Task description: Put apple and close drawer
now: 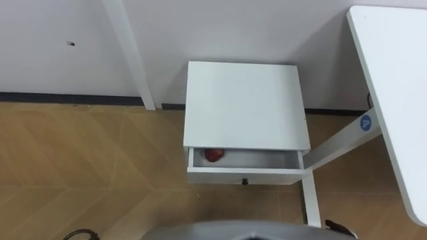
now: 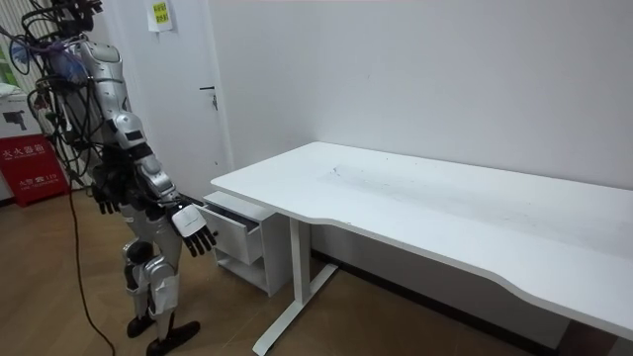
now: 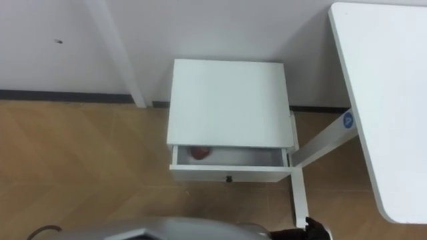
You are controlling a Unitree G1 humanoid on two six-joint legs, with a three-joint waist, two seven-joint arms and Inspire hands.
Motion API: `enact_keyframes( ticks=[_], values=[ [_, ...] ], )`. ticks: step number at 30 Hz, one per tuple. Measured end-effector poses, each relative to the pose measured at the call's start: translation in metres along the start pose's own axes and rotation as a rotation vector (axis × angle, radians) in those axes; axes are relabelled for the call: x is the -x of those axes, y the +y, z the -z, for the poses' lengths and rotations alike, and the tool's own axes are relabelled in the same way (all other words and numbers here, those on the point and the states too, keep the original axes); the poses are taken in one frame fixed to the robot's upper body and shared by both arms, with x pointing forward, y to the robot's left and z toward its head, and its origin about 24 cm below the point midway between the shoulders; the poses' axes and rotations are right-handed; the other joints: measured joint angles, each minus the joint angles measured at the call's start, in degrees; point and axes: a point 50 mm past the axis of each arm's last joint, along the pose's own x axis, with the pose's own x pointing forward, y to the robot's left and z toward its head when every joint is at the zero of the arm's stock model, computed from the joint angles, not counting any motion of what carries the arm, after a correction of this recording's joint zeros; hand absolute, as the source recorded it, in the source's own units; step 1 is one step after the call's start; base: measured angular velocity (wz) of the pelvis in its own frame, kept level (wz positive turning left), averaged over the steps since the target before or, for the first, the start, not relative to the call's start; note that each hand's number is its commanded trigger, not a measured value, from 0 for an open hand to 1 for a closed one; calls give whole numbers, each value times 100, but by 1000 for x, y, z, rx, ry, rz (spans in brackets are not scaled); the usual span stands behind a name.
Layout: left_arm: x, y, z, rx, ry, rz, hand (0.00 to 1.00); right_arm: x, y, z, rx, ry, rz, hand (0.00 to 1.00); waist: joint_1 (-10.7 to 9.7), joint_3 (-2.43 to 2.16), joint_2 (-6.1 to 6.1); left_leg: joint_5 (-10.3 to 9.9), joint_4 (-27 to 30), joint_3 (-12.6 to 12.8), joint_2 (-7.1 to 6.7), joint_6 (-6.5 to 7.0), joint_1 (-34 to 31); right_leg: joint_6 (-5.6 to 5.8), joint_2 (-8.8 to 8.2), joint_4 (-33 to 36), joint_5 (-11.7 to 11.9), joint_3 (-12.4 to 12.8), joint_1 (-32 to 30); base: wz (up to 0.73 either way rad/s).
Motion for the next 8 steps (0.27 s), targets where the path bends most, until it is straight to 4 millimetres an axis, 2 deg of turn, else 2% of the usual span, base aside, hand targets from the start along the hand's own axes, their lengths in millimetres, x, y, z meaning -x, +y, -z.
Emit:
enact_keyframes(
  ticks=[8],
  values=[
    [2,-4,16,18,77,11,0,1,-1,14,1,60,4,0,1,-2,5,0,-82,9,0,0,144,0,5,-4,0,-3,85,0]
  ],
)
